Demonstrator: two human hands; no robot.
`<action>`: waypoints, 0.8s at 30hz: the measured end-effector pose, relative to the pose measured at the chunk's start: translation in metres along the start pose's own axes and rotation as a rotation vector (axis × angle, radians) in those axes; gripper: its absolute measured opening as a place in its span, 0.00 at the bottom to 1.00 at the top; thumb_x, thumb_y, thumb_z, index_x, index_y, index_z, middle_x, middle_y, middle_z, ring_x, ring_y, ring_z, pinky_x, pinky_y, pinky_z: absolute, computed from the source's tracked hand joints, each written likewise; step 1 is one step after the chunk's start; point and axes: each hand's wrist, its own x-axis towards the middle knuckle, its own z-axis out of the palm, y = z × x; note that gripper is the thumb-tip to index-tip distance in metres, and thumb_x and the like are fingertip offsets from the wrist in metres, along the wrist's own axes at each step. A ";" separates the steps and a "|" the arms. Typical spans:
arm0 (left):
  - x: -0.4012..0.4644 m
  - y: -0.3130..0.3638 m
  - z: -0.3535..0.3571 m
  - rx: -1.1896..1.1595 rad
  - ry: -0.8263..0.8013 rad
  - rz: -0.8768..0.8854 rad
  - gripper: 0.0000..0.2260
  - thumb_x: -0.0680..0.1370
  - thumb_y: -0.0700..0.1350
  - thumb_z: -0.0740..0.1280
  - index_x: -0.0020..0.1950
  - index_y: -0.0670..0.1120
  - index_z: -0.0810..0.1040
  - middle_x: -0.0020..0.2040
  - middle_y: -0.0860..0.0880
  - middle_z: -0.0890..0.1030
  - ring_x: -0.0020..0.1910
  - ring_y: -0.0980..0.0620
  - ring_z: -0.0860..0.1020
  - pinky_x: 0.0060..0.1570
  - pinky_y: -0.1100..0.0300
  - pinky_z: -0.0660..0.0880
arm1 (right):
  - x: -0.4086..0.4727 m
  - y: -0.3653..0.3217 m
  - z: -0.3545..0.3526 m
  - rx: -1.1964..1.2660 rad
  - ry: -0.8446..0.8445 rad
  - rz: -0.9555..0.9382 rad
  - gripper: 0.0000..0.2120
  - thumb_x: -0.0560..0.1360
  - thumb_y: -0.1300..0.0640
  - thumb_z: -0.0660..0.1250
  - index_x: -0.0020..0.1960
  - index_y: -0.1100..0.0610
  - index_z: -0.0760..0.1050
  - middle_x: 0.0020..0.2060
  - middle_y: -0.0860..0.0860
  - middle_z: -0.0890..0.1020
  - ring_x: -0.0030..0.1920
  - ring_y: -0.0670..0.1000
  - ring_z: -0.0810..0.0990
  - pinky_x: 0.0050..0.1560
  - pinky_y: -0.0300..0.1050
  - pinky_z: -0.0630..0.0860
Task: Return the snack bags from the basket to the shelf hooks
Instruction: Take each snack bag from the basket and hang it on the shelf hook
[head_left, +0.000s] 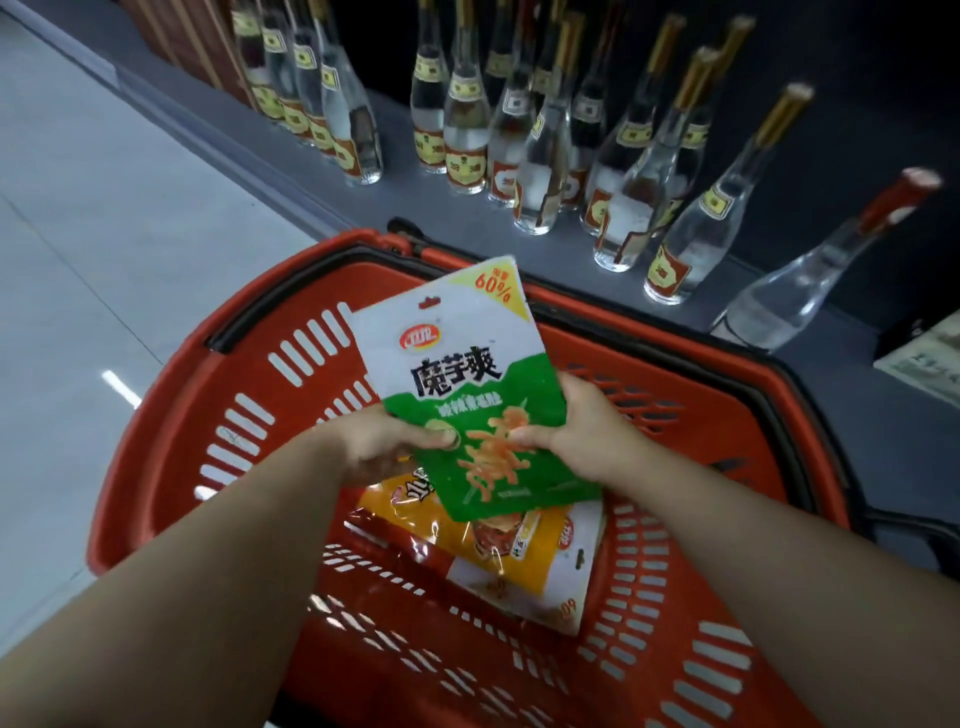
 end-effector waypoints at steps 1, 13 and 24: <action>-0.006 0.009 0.006 -0.030 -0.005 0.076 0.18 0.62 0.38 0.78 0.50 0.43 0.79 0.46 0.49 0.86 0.56 0.48 0.80 0.56 0.55 0.74 | -0.001 -0.008 -0.004 0.018 0.012 -0.010 0.21 0.69 0.62 0.76 0.61 0.56 0.76 0.51 0.47 0.81 0.51 0.48 0.80 0.57 0.44 0.74; -0.161 0.124 0.046 0.035 0.128 0.653 0.12 0.70 0.37 0.73 0.53 0.41 0.82 0.47 0.44 0.86 0.43 0.47 0.86 0.37 0.60 0.82 | -0.085 -0.121 -0.086 0.403 0.142 -0.082 0.06 0.71 0.62 0.73 0.46 0.54 0.81 0.43 0.51 0.86 0.42 0.50 0.85 0.45 0.45 0.82; -0.456 0.328 0.120 0.008 0.185 0.832 0.11 0.68 0.38 0.77 0.49 0.44 0.83 0.45 0.46 0.87 0.46 0.45 0.85 0.48 0.50 0.81 | -0.273 -0.402 -0.249 0.516 0.308 -0.144 0.06 0.71 0.63 0.73 0.44 0.53 0.81 0.41 0.49 0.87 0.46 0.52 0.85 0.54 0.53 0.80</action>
